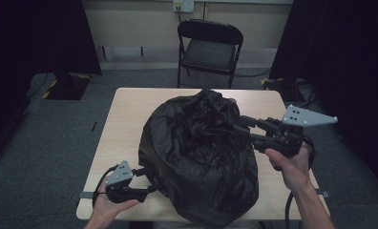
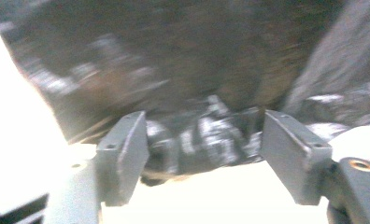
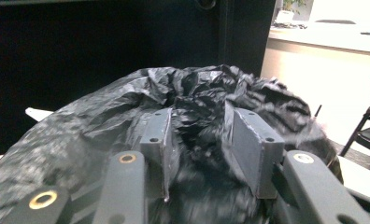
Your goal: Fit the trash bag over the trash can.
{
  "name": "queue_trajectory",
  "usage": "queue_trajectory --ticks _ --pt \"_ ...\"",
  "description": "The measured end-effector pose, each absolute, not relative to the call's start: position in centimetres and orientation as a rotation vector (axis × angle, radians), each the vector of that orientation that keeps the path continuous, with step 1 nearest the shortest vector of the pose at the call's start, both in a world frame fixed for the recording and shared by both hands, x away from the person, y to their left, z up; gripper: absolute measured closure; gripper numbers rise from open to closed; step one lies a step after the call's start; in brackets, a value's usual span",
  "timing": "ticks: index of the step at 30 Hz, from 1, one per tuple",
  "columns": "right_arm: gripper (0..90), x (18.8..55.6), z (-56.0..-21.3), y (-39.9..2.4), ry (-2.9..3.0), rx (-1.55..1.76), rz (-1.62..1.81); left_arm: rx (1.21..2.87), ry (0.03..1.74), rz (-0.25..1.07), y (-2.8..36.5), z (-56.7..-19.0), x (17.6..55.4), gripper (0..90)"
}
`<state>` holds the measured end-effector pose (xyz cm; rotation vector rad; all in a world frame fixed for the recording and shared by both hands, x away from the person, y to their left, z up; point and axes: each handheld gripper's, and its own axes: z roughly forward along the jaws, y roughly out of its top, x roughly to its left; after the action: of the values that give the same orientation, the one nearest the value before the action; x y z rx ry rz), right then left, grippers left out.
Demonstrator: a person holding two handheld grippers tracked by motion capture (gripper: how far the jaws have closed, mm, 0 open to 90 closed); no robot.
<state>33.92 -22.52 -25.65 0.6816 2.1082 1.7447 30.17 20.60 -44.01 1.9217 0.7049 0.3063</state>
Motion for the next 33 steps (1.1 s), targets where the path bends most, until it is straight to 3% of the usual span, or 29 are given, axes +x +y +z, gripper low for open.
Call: queue_trajectory --ticks 5,11,22,33 --pt "59.0 35.4 -24.1 -21.5 2.129 0.670 1.714 1.857 0.780 0.324 23.3 -43.6 30.4 21.8" --pt "55.6 37.3 -22.8 -19.6 2.167 0.636 1.678 1.851 0.853 0.404 25.5 -44.5 30.8 21.7" --pt "54.9 38.7 -21.0 -16.0 2.230 0.505 1.653 2.073 0.897 0.333 22.8 -48.5 31.8 18.4" --pt "59.7 40.4 -20.7 -13.1 2.275 0.502 1.616 2.145 0.950 0.391 22.3 -49.5 32.4 18.5"
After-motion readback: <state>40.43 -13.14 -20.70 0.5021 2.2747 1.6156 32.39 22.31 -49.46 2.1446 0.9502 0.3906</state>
